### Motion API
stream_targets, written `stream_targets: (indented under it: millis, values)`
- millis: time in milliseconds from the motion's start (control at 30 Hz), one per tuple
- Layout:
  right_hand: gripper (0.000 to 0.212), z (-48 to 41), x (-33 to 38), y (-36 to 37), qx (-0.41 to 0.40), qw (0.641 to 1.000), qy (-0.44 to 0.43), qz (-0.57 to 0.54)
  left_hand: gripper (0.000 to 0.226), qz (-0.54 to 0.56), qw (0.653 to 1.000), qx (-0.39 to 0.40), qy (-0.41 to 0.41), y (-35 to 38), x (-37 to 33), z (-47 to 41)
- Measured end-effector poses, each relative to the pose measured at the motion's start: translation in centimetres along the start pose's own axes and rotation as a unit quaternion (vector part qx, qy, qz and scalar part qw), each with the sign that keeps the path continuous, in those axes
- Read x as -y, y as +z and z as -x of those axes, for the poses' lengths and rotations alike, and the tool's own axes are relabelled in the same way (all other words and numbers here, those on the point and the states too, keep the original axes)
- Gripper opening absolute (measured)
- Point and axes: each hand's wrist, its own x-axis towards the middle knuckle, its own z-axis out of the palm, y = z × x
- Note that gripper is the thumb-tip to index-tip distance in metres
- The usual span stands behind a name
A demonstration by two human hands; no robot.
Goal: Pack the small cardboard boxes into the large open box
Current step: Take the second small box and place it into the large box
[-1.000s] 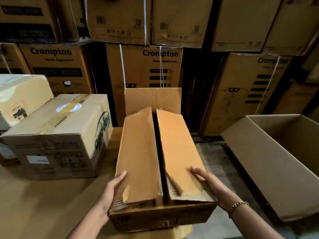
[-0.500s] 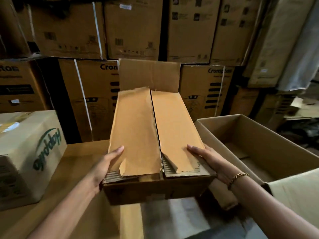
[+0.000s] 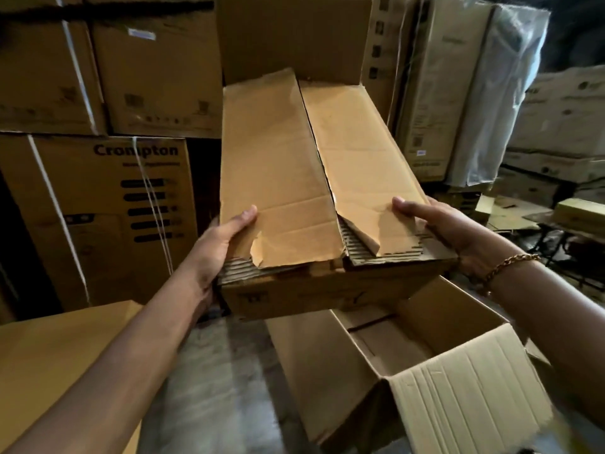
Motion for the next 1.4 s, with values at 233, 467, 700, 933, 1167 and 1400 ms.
stream_targets:
  millis: [233, 467, 700, 933, 1167, 1400]
  values:
    - [0.052, -4.5, -0.3, -9.4, -0.013, 1.000, 0.019, -0.009, 0.046, 0.009, 0.999, 0.033, -0.013, 8.7, 3.6, -7.9]
    - [0.085, -9.4, -2.8, -16.7, -0.018, 0.996, 0.088, 0.013, 0.058, 0.018, 0.999, 0.023, -0.042, 14.4, 8.3, -13.1]
    - [0.086, -13.7, -7.9, -21.4, 0.033, 0.993, 0.105, 0.032, 0.048, 0.013, 0.998, -0.018, -0.063, 18.6, 13.7, -14.4]
    - [0.110, -17.2, -14.9, -26.0, 0.116, 0.984, 0.128, 0.031, 0.077, 0.013, 0.985, -0.107, -0.134, 22.6, 20.9, -13.2]
    - [0.060, -18.4, -22.6, -27.6, 0.153, 0.976, 0.152, 0.020, 0.103, -0.041, 0.965, -0.173, -0.195, 23.6, 26.6, -11.2]
    - [0.057, -19.3, -31.1, -25.7, 0.150, 0.957, 0.231, 0.089, 0.073, -0.217, 0.915, -0.223, -0.255, 22.7, 32.8, -11.7]
